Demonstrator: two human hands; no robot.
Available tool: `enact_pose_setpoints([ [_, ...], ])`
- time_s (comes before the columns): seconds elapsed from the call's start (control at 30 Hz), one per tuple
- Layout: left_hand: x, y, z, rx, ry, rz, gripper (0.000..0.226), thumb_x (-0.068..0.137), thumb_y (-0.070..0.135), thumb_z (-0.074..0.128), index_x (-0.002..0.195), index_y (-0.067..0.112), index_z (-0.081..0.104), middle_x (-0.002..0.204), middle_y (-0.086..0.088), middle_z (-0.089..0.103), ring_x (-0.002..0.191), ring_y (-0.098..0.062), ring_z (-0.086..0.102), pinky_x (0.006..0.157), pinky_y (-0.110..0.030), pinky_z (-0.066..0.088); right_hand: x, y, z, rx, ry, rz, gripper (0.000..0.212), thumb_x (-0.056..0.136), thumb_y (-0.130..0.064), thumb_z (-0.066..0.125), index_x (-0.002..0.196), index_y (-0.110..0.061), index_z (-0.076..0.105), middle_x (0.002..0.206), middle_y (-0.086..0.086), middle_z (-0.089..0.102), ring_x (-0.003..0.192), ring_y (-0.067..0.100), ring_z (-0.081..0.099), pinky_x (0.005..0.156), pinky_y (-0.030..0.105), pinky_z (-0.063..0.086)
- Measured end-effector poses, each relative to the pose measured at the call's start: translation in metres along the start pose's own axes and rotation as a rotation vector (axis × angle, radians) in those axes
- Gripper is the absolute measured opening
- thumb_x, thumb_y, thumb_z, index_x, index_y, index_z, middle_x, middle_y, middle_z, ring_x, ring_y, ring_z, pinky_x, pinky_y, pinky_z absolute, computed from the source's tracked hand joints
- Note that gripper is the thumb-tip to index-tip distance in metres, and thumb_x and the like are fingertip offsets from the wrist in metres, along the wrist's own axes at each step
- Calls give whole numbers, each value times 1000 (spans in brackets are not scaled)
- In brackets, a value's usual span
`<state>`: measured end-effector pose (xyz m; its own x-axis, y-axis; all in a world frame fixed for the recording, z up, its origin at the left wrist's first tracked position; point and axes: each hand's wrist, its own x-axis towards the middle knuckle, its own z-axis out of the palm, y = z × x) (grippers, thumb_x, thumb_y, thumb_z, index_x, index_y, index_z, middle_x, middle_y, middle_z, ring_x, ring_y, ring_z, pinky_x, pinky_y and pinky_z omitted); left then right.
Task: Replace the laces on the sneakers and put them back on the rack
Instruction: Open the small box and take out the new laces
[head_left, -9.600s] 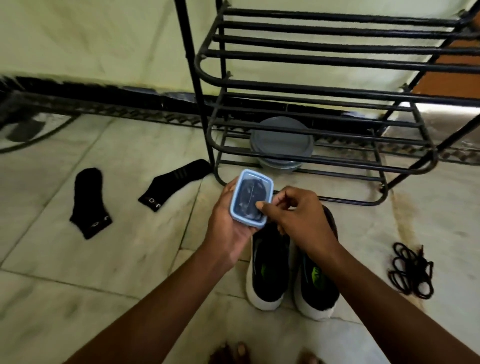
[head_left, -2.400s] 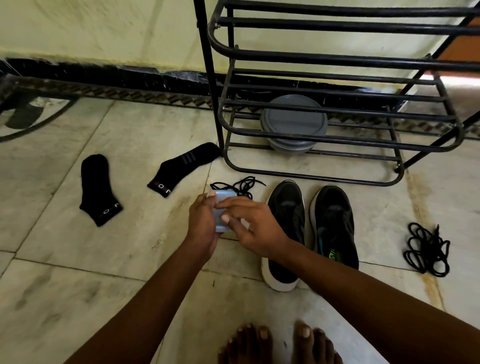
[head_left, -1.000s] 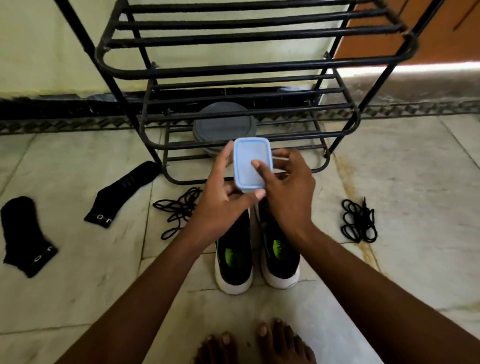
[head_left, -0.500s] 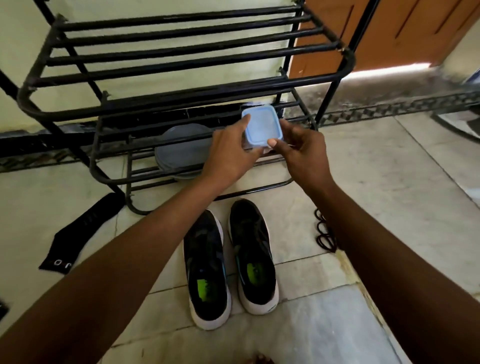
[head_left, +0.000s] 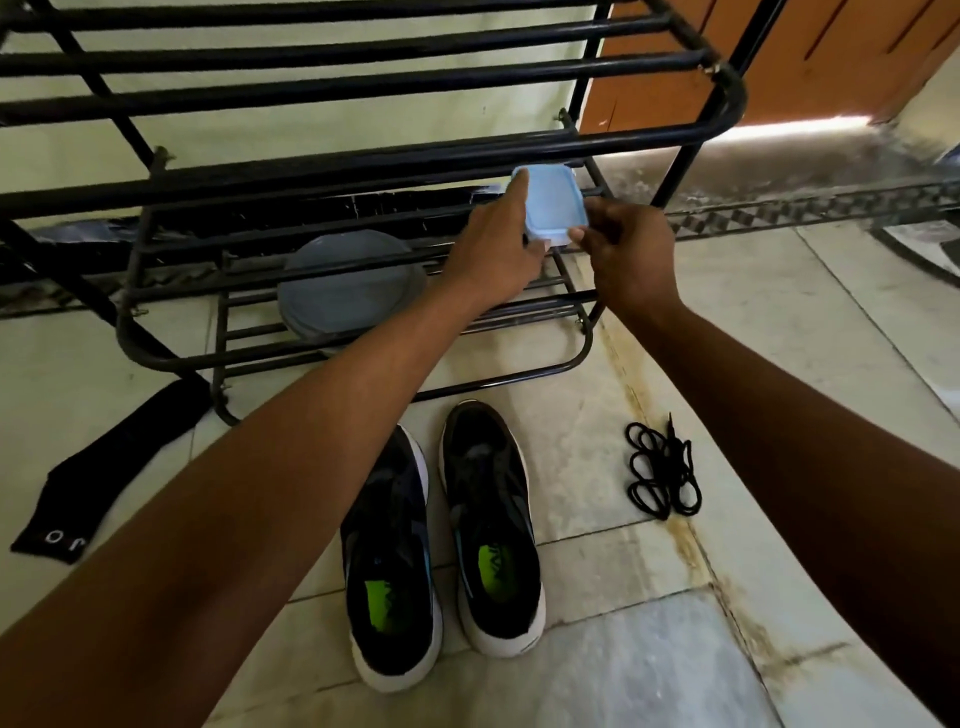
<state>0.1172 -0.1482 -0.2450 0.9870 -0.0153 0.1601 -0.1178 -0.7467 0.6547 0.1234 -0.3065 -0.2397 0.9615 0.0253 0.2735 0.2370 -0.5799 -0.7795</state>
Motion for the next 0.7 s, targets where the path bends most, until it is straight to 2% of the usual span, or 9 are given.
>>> enact_pose_setpoints([
  [0.17,8,11,4,-47,55,-22,71,89,19,75,149,13,37,137,-12,54,123,-25,54,84,-30,51,11,6,-3,33,-12,39,35,95,-16,67,129,-8,69,112,5,75,103,18,70,94,45,58],
  [0.27,9,11,7,-40,71,-14,73,87,19,78,147,11,38,137,-12,56,124,-25,56,83,-27,53,10,8,-6,10,-25,39,34,97,-20,65,130,-10,69,111,4,75,99,17,69,91,43,58],
  [0.37,8,12,7,-44,90,-29,75,85,19,80,146,11,37,138,-11,56,124,-23,55,82,-25,50,7,4,-7,-37,-24,23,34,100,-24,63,129,-9,68,107,4,74,95,12,65,84,30,57],
  [0.43,8,12,6,-44,121,-37,76,81,24,84,142,11,39,137,-11,57,124,-24,56,86,-30,55,0,-1,-7,-41,41,33,34,99,-30,65,126,-9,67,101,0,71,92,9,63,80,25,55],
  [0.53,3,14,2,-39,136,-48,81,77,29,88,139,11,39,141,-11,53,130,-24,52,85,-26,49,-18,-7,-4,-12,196,25,30,94,-39,64,107,-12,70,97,-1,72,89,11,67,81,39,58],
  [0.63,-16,18,-2,-48,214,-14,77,82,23,84,144,9,41,148,-11,47,136,-22,44,95,-18,37,-48,-10,2,75,272,-16,16,90,-22,66,99,-11,69,96,2,70,89,13,67,80,41,56],
  [0.7,-38,22,-4,-93,370,23,61,86,15,77,140,6,50,140,-10,53,129,-20,49,99,-14,36,-74,-18,7,132,253,-76,9,88,-11,66,97,-9,67,94,3,69,87,14,66,78,40,56],
])
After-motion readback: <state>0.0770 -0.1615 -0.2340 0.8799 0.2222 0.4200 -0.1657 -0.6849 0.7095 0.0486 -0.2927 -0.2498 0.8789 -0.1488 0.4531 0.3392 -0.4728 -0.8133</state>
